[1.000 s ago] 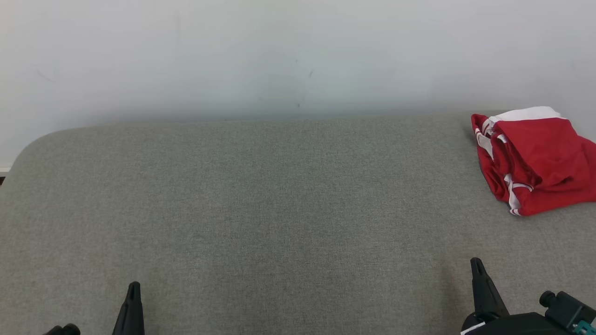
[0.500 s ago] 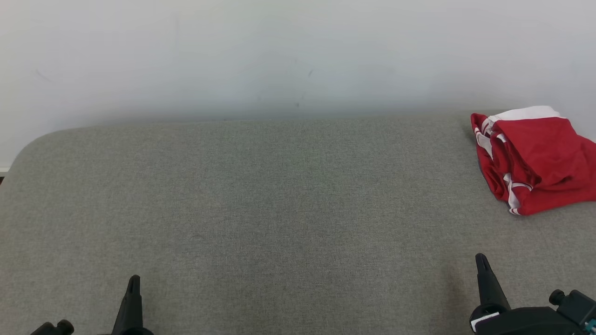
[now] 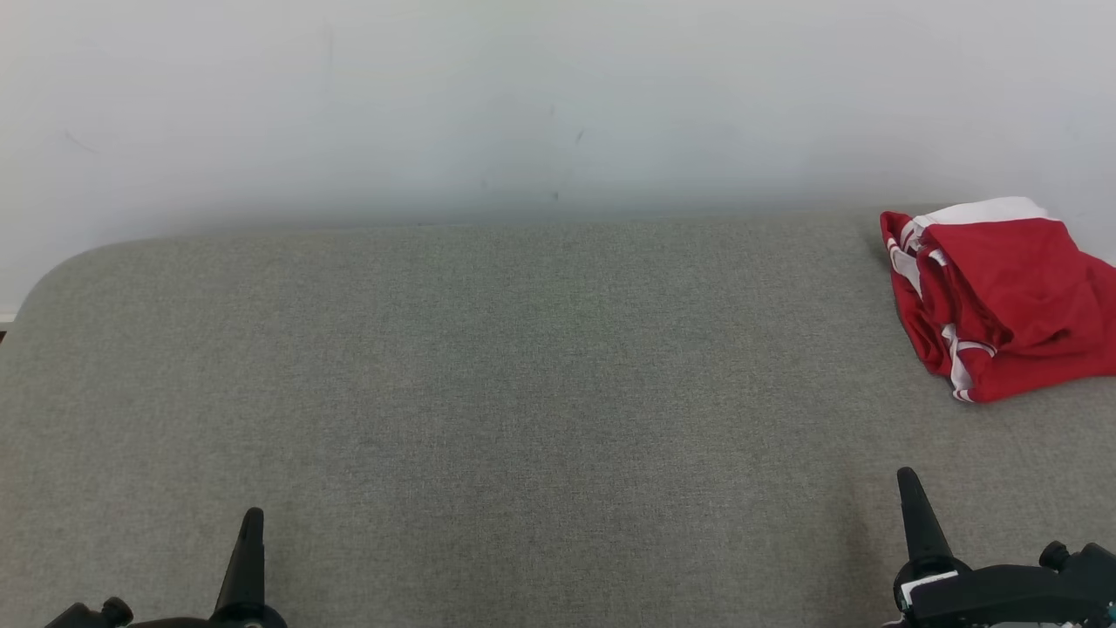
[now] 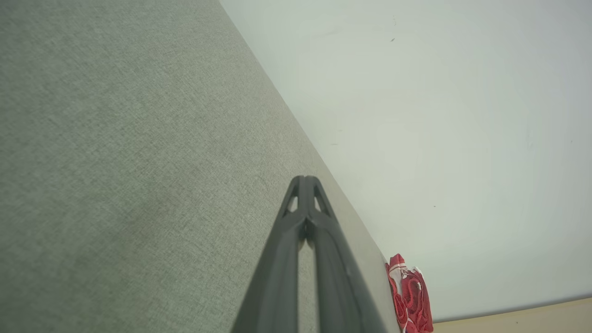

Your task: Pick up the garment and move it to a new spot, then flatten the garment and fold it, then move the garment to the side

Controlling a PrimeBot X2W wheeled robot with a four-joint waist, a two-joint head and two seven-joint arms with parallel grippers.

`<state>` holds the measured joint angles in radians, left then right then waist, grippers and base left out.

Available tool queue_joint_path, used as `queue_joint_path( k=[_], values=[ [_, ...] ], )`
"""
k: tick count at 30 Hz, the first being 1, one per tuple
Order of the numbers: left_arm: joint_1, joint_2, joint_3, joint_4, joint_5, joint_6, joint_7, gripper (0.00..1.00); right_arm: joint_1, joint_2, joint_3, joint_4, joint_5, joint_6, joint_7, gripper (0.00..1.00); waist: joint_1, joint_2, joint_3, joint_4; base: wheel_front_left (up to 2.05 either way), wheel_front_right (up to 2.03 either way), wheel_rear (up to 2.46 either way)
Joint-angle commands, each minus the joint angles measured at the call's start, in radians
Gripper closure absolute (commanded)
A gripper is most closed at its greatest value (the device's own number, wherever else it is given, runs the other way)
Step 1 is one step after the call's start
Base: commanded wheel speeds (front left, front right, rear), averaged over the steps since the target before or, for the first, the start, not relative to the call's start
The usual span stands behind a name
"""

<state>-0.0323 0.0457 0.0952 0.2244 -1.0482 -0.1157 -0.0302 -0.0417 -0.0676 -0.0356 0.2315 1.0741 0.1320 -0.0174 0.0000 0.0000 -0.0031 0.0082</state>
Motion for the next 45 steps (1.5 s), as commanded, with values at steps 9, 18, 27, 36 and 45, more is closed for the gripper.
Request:
queue_joint_path(
  k=[9,18,27,36,45],
  values=[
    [-0.033,0.005,0.008,-0.001,-0.125,-0.009,0.032,1.0,-0.028,0.003,-0.018,-0.004,0.121,-0.001,0.026,1.0,0.0,-0.0001,0.001,-0.001,0.0,0.0,0.0],
    [-0.043,0.005,0.011,0.003,-0.212,-0.009,0.055,1.0,-0.037,0.005,-0.028,-0.001,0.205,-0.002,0.045,1.0,0.0,-0.0001,0.002,-0.002,0.0,0.0,0.0],
    [-0.051,0.006,0.012,0.007,-0.284,-0.011,0.075,1.0,-0.044,0.006,-0.037,0.001,0.275,-0.002,0.062,1.0,0.0,-0.0001,0.003,-0.003,0.0,0.0,0.0],
    [-0.06,0.006,0.015,0.011,-0.361,-0.013,0.093,1.0,-0.051,0.008,-0.046,0.005,0.349,-0.002,0.079,1.0,0.0,-0.0001,0.003,-0.005,0.0,0.0,0.0],
    [-0.068,0.006,0.017,0.015,-0.43,-0.015,0.112,1.0,-0.058,0.009,-0.055,0.007,0.416,-0.002,0.097,1.0,0.0,-0.0001,0.004,-0.006,0.0,0.0,0.0]
  ],
)
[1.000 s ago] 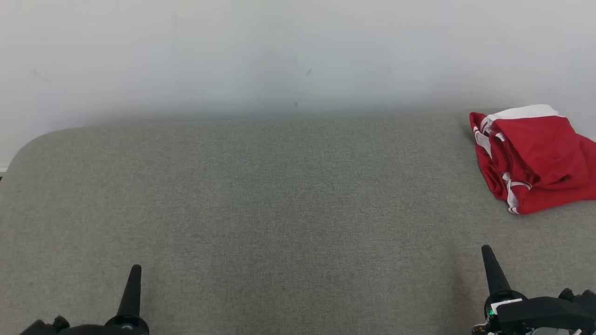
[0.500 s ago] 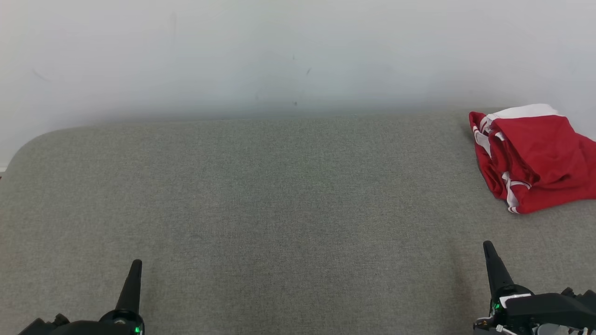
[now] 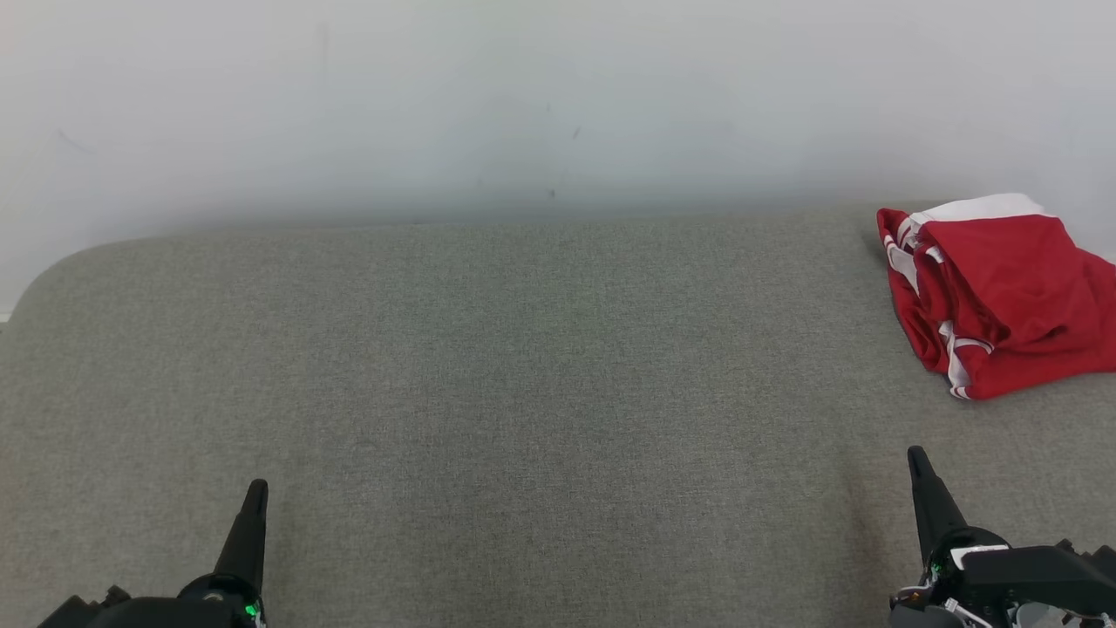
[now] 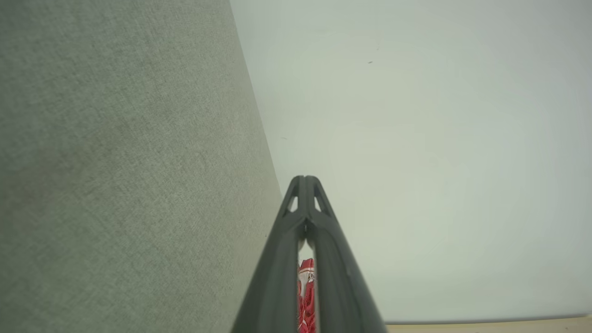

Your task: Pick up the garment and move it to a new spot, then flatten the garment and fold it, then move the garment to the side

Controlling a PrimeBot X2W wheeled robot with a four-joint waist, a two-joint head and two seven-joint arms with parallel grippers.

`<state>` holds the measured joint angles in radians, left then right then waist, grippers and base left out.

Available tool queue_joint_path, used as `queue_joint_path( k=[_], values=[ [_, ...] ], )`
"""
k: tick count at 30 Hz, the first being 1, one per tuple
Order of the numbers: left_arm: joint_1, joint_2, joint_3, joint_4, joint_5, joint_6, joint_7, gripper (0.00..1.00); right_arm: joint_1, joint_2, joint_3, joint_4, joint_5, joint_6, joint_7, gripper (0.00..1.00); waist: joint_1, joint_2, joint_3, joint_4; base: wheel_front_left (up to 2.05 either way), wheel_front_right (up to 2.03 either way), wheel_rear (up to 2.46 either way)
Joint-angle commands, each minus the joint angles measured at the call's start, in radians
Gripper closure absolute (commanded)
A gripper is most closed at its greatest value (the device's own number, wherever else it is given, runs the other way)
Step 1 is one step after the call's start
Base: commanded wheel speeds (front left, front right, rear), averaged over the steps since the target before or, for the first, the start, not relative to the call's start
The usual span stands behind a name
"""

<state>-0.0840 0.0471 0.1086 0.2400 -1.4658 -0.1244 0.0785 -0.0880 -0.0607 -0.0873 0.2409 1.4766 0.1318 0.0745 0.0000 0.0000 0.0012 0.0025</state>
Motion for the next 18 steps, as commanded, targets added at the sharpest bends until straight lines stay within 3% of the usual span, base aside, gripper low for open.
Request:
queue_joint_path(
  k=[1,18],
  values=[
    [-0.017,0.005,0.004,0.0,-0.017,-0.007,0.005,1.0,-0.012,0.002,-0.004,-0.002,0.02,-0.002,0.005,1.0,0.0,0.0,0.0,0.0,0.0,0.0,0.0],
    [-0.03,0.005,0.007,0.006,-0.138,-0.008,0.036,1.0,-0.022,0.005,-0.019,0.003,0.136,-0.002,0.032,1.0,0.0,0.0,0.002,-0.002,0.0,0.0,0.0]
  ],
)
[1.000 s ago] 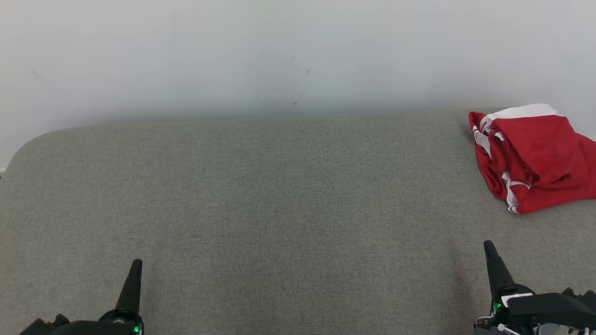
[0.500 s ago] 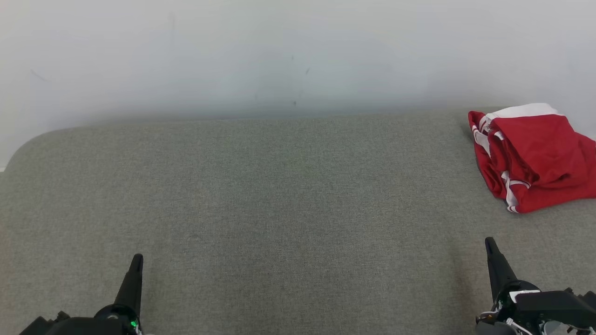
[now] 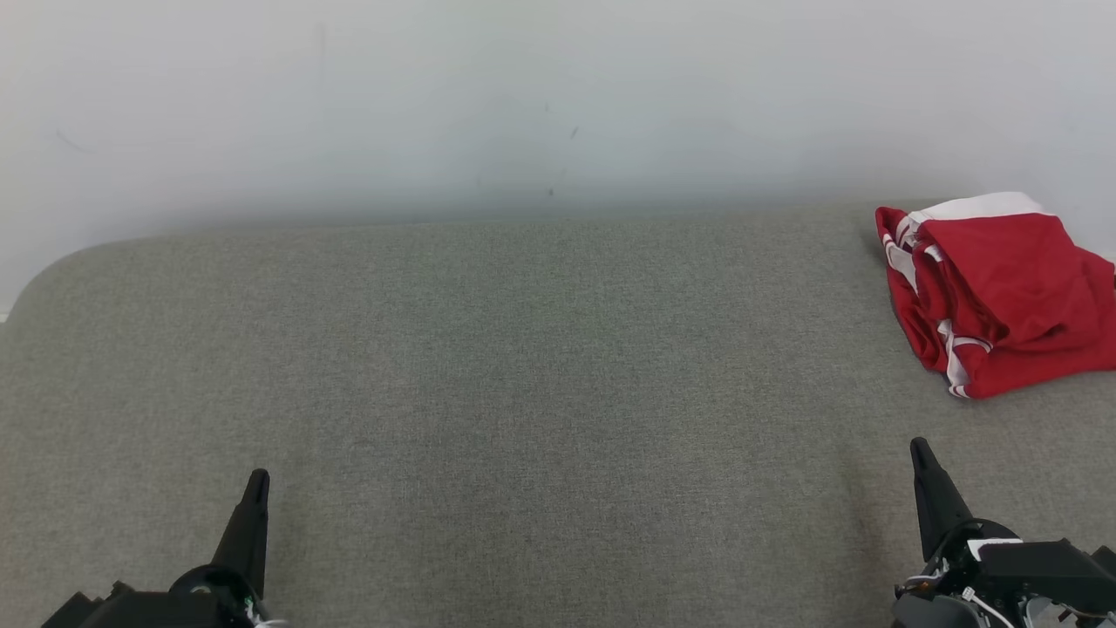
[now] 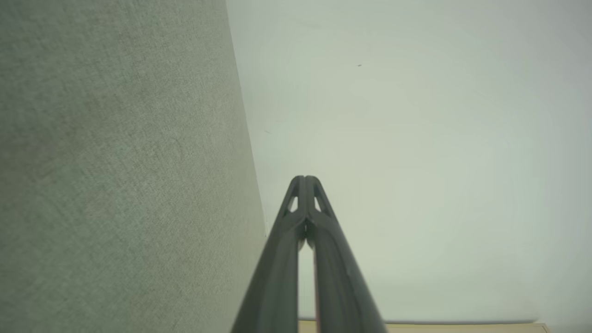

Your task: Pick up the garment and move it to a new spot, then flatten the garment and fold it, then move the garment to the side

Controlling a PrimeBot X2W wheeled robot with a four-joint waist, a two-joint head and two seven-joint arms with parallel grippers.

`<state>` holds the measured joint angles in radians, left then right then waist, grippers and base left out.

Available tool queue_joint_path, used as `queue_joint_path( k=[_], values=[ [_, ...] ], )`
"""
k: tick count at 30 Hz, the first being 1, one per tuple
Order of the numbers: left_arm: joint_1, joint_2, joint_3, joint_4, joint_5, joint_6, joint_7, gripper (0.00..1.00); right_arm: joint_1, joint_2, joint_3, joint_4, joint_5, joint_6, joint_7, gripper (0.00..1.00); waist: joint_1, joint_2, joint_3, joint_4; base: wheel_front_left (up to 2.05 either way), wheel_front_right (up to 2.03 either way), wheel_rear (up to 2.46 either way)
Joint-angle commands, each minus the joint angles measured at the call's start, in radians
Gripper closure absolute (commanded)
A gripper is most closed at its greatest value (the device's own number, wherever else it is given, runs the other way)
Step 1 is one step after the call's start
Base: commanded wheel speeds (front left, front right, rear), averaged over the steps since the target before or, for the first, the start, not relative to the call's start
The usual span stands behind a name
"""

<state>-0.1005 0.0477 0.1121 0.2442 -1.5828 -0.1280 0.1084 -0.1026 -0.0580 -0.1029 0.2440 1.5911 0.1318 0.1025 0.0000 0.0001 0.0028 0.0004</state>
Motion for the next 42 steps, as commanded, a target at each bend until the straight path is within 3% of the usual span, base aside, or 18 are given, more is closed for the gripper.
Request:
queue_joint_path(
  k=[1,42],
  values=[
    [-0.014,0.005,0.004,0.003,-0.027,-0.005,0.008,1.0,-0.008,0.002,-0.005,0.001,0.027,-0.002,0.006,1.0,0.0,-0.0001,0.0,0.0,0.0,0.0,0.0],
    [-0.014,0.005,0.004,0.003,-0.032,-0.003,0.009,1.0,-0.009,0.005,-0.009,0.001,0.024,-0.002,0.011,1.0,0.0,-0.0001,0.0,0.0,0.0,0.0,0.0]
  ],
)
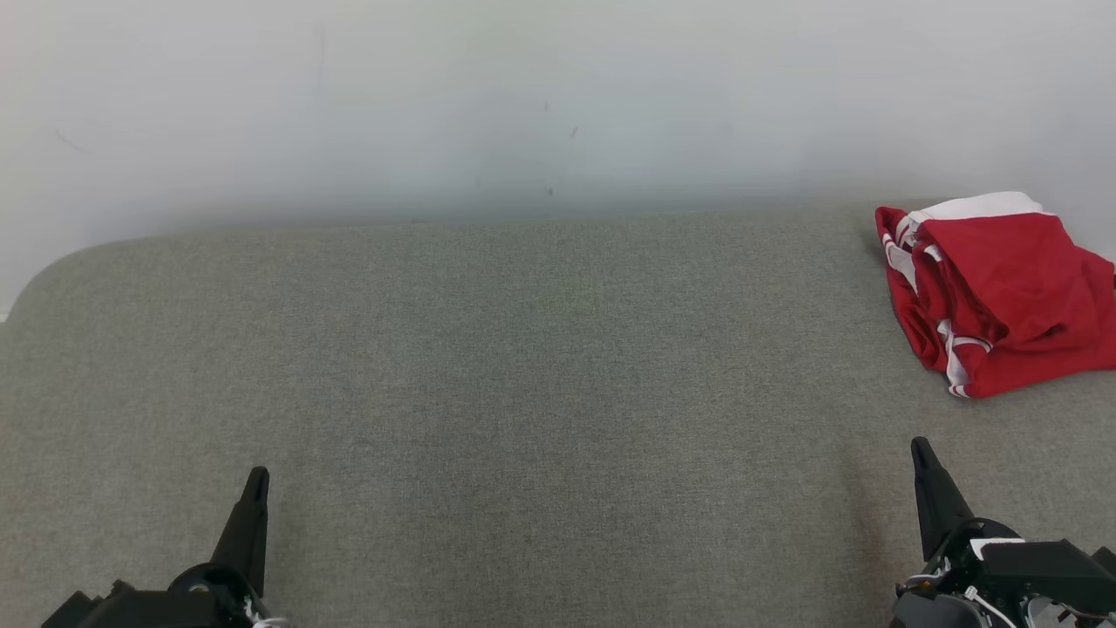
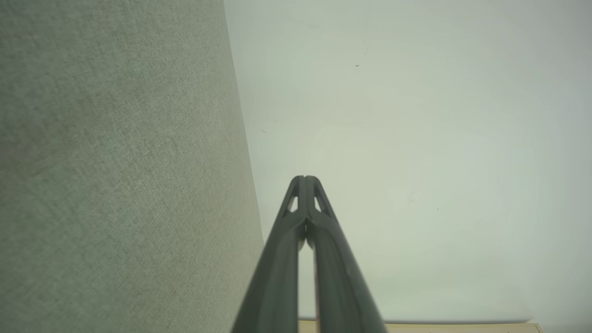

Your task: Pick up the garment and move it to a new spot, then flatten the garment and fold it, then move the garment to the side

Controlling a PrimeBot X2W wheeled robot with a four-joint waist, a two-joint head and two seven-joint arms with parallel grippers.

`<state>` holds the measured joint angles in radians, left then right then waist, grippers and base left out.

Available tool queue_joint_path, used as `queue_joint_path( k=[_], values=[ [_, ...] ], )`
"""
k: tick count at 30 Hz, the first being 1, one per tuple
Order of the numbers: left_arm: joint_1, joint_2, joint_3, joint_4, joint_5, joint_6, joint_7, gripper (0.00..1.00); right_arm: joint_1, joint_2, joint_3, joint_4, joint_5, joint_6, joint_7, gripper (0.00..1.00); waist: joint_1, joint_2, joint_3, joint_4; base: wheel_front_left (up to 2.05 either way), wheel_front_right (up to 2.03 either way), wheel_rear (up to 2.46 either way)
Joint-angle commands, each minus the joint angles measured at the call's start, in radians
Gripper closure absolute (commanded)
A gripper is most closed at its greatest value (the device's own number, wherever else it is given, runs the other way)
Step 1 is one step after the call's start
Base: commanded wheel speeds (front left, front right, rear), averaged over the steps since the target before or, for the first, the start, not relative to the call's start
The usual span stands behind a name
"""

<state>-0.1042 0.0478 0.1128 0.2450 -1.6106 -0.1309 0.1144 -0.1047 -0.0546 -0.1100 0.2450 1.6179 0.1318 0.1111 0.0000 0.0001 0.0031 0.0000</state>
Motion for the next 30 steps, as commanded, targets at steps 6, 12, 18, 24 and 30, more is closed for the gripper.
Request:
queue_joint_path(
  k=[6,12,18,24,30],
  values=[
    [-0.01,0.004,0.003,0.002,-0.004,0.0,0.003,1.0,-0.007,0.002,-0.002,0.0,-0.004,-0.002,0.003,1.0,0.0,-0.0001,0.0,0.0,0.0,0.0,0.0],
    [-0.01,0.004,0.003,0.002,-0.004,0.0,0.003,1.0,-0.007,0.002,-0.003,0.0,-0.004,-0.002,0.003,1.0,0.0,-0.0001,0.0,0.0,0.0,0.0,0.0],
    [-0.01,0.004,0.003,0.002,-0.004,0.0,0.003,1.0,-0.007,0.002,-0.003,0.0,-0.005,-0.002,0.003,1.0,0.0,-0.0001,0.0,0.0,0.0,0.0,0.0],
    [-0.01,0.004,0.003,0.002,-0.004,0.0,0.003,1.0,-0.007,0.003,-0.003,0.0,-0.005,-0.002,0.003,1.0,0.0,-0.0001,0.0,0.0,0.0,0.0,0.0],
    [-0.01,0.004,0.003,0.002,-0.004,0.0,0.003,1.0,-0.007,0.003,-0.004,0.0,-0.006,-0.002,0.003,1.0,0.0,-0.0001,0.0,0.0,0.0,0.0,0.0]
  ],
)
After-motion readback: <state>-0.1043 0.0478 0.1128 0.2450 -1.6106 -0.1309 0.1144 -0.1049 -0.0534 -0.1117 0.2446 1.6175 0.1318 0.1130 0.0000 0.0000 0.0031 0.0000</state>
